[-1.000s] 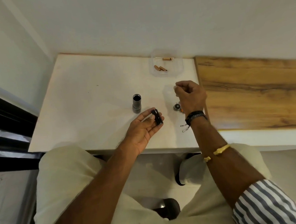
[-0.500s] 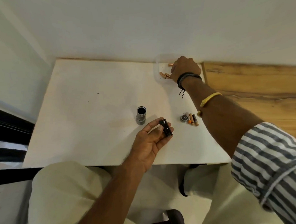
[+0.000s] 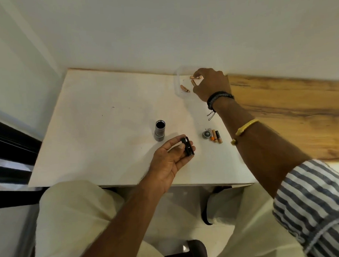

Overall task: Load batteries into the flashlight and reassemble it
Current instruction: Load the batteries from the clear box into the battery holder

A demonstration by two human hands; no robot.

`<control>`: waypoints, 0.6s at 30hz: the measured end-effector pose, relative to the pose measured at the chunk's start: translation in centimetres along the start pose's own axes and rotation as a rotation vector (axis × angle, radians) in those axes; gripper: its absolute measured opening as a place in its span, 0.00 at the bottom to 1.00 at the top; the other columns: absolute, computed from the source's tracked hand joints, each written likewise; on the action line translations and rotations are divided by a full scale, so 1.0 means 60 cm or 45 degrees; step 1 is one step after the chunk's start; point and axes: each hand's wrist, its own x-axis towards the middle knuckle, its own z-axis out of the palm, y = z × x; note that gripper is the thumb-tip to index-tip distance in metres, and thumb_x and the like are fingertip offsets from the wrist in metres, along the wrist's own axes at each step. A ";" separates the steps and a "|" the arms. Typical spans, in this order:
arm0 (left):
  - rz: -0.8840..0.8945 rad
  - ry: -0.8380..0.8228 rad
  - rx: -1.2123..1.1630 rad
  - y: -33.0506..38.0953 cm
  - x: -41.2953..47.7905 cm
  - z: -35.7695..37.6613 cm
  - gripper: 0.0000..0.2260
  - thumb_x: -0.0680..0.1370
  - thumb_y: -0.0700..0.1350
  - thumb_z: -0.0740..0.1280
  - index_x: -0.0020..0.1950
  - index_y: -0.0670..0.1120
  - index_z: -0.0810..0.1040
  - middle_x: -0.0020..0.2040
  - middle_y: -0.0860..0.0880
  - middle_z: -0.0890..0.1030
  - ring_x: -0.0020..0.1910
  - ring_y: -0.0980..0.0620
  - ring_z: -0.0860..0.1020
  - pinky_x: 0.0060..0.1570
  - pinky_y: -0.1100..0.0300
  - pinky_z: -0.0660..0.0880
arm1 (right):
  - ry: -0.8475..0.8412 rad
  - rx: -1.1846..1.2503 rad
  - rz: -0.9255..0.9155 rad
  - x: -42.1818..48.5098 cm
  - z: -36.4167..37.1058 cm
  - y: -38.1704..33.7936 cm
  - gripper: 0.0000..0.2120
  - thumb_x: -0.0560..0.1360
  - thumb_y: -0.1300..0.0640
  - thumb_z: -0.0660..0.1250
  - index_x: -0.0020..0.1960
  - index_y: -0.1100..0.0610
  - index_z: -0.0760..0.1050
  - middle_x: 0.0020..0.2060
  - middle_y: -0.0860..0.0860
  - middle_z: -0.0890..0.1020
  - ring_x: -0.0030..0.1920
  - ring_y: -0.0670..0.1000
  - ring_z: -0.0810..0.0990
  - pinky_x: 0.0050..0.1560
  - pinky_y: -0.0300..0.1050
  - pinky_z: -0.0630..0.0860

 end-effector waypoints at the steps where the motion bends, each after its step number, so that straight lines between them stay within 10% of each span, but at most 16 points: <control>1: 0.003 0.007 0.005 0.000 -0.003 0.000 0.13 0.80 0.35 0.66 0.65 0.41 0.78 0.58 0.37 0.84 0.58 0.40 0.83 0.51 0.51 0.82 | -0.002 0.056 -0.008 -0.017 -0.009 -0.001 0.19 0.73 0.57 0.70 0.63 0.46 0.80 0.55 0.50 0.85 0.53 0.54 0.83 0.49 0.42 0.78; 11: 0.070 0.044 0.096 0.005 -0.041 -0.010 0.12 0.81 0.34 0.65 0.63 0.42 0.79 0.58 0.37 0.84 0.58 0.39 0.83 0.53 0.50 0.82 | -0.113 0.635 0.071 -0.254 -0.026 0.030 0.13 0.73 0.58 0.73 0.56 0.49 0.79 0.40 0.50 0.86 0.34 0.46 0.87 0.42 0.49 0.86; 18: 0.131 0.047 0.206 0.011 -0.071 -0.017 0.12 0.82 0.35 0.64 0.63 0.43 0.79 0.57 0.38 0.84 0.57 0.40 0.84 0.54 0.49 0.82 | -0.127 0.878 0.079 -0.356 0.000 0.046 0.14 0.75 0.62 0.67 0.58 0.50 0.82 0.39 0.51 0.84 0.40 0.52 0.87 0.47 0.56 0.86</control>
